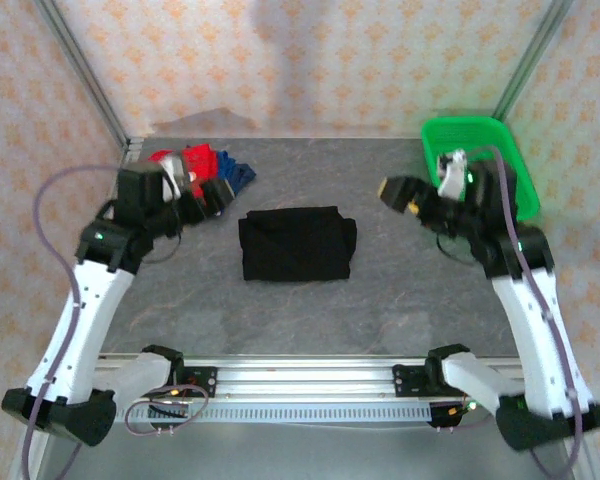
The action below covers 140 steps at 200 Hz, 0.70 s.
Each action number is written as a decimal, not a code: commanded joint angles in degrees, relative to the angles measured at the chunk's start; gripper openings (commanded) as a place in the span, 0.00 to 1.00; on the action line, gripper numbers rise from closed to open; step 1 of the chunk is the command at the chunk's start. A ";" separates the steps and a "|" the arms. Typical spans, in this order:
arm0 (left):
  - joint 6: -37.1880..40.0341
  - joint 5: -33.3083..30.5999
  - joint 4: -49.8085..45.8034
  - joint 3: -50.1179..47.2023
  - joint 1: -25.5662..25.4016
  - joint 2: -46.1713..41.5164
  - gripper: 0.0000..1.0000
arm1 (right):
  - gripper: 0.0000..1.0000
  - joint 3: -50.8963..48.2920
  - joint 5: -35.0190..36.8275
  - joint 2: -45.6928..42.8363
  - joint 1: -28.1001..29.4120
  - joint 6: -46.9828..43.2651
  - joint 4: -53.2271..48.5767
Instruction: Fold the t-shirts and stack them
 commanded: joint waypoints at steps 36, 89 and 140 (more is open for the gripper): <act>-4.65 4.16 13.09 -25.11 -1.51 0.18 1.00 | 0.99 -25.21 -4.03 -10.01 1.93 7.72 2.74; -8.35 2.94 29.50 -29.32 -2.68 10.57 1.00 | 0.99 -29.04 -4.84 -9.54 3.42 10.12 7.25; -4.32 -0.23 30.69 -21.18 -5.04 25.77 1.00 | 0.99 -28.87 -5.09 -9.39 3.80 10.17 7.36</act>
